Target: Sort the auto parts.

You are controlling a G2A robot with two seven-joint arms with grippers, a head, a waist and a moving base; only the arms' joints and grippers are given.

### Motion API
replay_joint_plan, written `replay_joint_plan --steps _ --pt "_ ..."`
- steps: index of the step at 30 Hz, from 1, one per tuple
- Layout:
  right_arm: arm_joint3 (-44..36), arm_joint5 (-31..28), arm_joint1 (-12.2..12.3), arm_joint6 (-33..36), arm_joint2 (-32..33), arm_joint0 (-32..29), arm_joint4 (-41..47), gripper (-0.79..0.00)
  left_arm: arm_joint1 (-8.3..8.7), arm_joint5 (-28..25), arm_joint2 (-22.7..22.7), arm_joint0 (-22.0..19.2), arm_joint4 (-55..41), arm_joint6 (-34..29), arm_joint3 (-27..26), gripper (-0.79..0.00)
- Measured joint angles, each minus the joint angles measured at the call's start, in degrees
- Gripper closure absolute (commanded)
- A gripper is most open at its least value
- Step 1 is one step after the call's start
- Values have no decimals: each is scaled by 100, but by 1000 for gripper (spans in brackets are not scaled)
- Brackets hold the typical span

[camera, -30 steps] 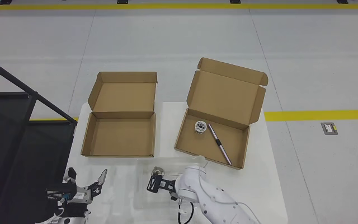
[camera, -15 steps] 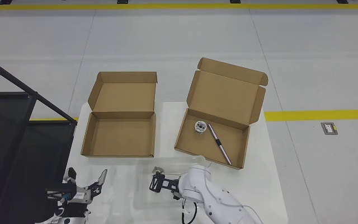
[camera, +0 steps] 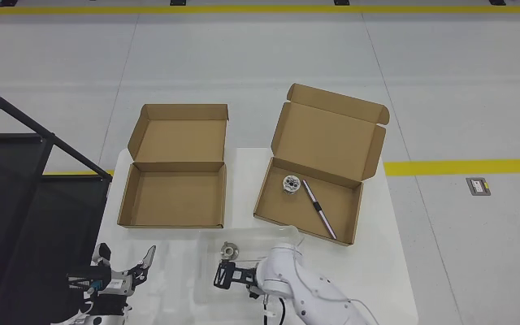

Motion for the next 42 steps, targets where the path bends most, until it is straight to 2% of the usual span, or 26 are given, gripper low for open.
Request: replay_joint_plan --steps 15,16,18,29,34,38,41,42 --pt "469 318 -177 -141 -295 315 66 -175 0 0 0 0 0 0 0 -785" --pt "470 315 -178 -142 -297 315 66 -142 0 0 0 0 0 0 0 -785" --pt "477 301 -179 -143 -298 317 71 0 0 0 0 0 0 0 0 -785" --pt "406 211 -113 -228 -74 325 137 0 0 0 0 0 0 0 0 -785" --pt "-82 -46 67 -219 396 163 216 0 0 0 0 0 0 0 0 -785" --pt "-703 -364 246 -152 787 -190 280 0 0 0 0 0 0 0 0 -785" --pt "-931 -426 311 -81 865 -362 236 0 0 0 0 0 0 0 0 -785" --pt "-952 -371 318 -68 841 -400 185 -117 0 0 0 0 0 0 0 -785"
